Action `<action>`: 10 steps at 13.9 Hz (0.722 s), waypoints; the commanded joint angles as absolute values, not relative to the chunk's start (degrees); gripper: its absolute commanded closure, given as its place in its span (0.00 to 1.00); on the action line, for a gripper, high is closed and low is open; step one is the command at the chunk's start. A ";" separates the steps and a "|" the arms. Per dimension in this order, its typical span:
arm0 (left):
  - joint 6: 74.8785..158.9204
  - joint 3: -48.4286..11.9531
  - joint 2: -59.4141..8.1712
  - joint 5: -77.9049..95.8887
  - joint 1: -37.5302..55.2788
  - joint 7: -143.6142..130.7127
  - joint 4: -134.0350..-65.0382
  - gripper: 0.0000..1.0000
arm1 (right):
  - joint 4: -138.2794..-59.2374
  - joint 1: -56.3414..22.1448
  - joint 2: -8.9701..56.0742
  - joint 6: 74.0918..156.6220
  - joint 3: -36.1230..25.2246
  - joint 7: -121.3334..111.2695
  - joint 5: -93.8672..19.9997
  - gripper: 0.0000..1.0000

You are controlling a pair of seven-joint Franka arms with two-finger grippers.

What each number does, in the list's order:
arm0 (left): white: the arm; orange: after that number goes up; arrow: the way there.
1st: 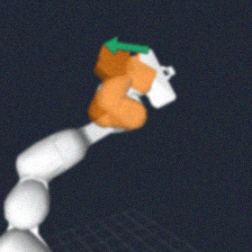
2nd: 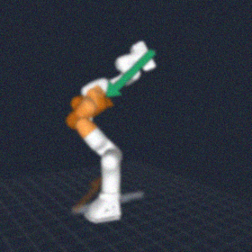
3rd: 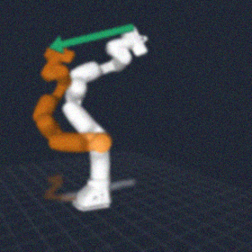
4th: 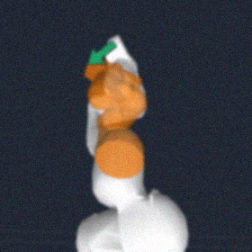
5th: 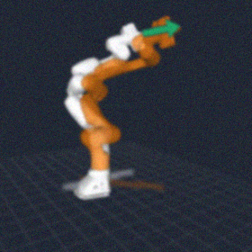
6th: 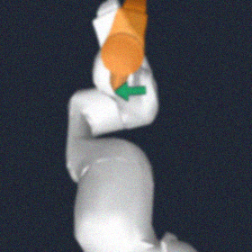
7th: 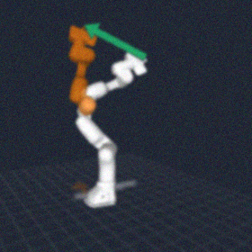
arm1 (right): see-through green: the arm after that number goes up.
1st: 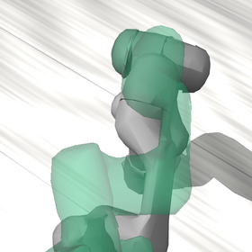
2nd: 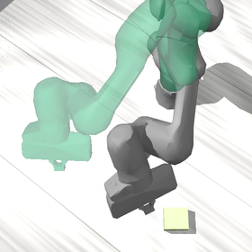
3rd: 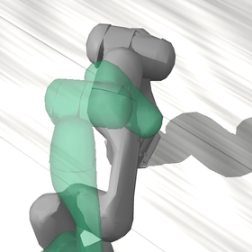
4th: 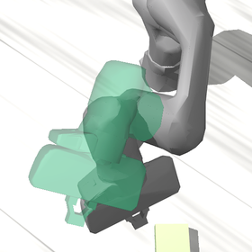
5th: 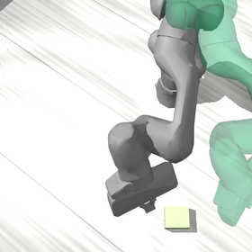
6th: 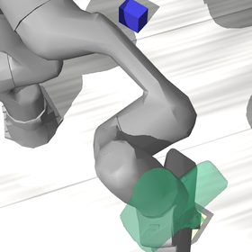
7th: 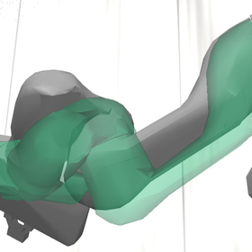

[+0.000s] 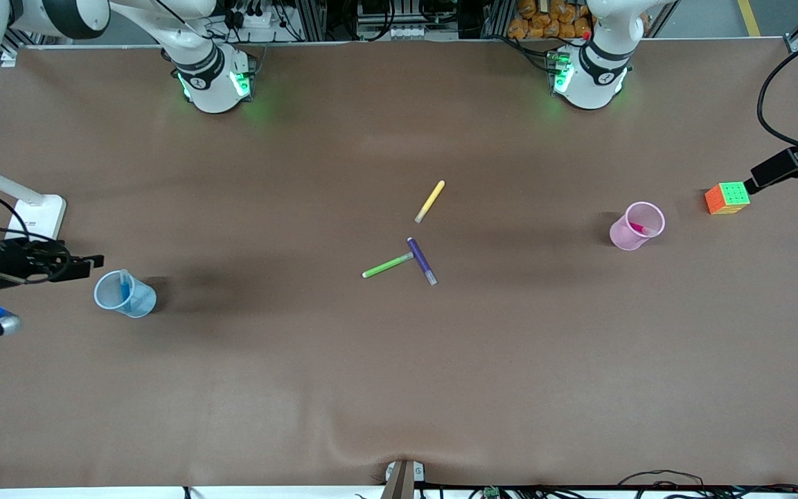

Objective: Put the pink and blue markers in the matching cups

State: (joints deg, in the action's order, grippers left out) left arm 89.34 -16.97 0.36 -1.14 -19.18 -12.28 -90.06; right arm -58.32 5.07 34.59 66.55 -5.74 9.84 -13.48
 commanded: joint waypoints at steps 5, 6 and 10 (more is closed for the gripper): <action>85.70 -17.23 -0.09 -0.97 -19.34 -11.08 -88.42 0.00 | -54.76 0.44 24.00 64.60 -5.36 10.11 -11.60 0.00; 85.08 -17.31 -0.09 -0.97 -19.34 -11.16 -87.81 0.00 | -54.67 0.44 22.17 64.77 -5.62 10.19 -11.34 0.00; 82.18 -17.40 -0.09 -0.97 -19.25 -11.07 -86.48 0.00 | -55.89 -1.22 15.38 61.79 -5.27 10.11 -9.60 0.00</action>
